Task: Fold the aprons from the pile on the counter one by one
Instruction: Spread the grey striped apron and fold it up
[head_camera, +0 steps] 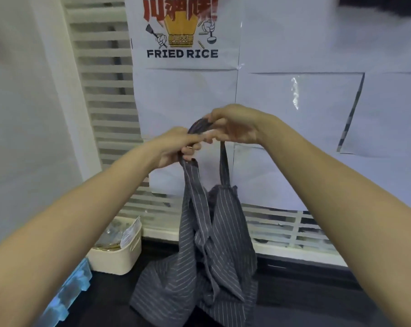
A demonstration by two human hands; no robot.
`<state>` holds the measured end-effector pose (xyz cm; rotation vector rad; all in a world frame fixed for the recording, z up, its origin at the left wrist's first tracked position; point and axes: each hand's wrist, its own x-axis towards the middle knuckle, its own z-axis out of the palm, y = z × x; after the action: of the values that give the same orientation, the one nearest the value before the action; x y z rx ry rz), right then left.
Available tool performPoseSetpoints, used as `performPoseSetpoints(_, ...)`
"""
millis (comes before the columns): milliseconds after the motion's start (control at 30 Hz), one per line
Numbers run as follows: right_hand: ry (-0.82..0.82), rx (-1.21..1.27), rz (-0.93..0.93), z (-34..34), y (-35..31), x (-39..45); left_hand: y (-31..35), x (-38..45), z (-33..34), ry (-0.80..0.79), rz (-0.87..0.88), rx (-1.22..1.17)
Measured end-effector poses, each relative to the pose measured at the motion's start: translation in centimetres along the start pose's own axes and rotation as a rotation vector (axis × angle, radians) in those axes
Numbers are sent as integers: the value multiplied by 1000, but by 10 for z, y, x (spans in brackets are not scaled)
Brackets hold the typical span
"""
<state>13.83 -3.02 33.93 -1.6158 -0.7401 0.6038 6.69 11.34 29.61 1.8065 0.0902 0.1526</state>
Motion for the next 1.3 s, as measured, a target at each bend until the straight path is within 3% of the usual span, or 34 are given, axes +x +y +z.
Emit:
performPoseSetpoints(133, 118, -454, 28, -11, 46, 2, 30, -5, -31, 119, 22, -240)
performPoseSetpoints(233, -155, -775, 279, -8, 98, 2, 52, -8, -32, 126, 78, -174)
performPoseSetpoints(333, -366, -734, 299, 19, 145, 5, 73, -13, -30, 116, 142, -121)
performPoseSetpoints(500, -387, -634, 395, 22, 161, 5, 94, -32, -59, 155, 230, -86)
performPoseSetpoints(567, -100, -459, 312, 1, 143, 2, 87, -37, -85, 189, 168, -1)
performPoseSetpoints(633, 343, -157, 137, -19, 123, -1, 66, -37, -103, 165, 0, 209)
performPoseSetpoints(667, 487, -66, 20, -29, 111, -1, 53, -36, -109, 127, -123, 344)
performPoseSetpoints(733, 537, -209, -134, -46, 88, 0, 26, -31, -113, 40, -401, 648)
performPoseSetpoints(833, 491, -789, -141, -69, 67, 5, -8, -15, -113, 56, -630, 1093)
performPoseSetpoints(933, 731, -1123, -107, -105, 62, 1, -20, 0, -112, 385, -477, 1276)
performPoseSetpoints(1033, 993, -1203, -150, -142, 43, -13, 3, 13, -107, 764, -229, 1193)
performPoseSetpoints(1200, 1139, -1205, -270, -167, 0, -34, 50, 21, -103, 912, 41, 962)
performPoseSetpoints(1300, 948, -1054, -293, -160, -13, -50, 62, 14, -101, 929, 133, 864)
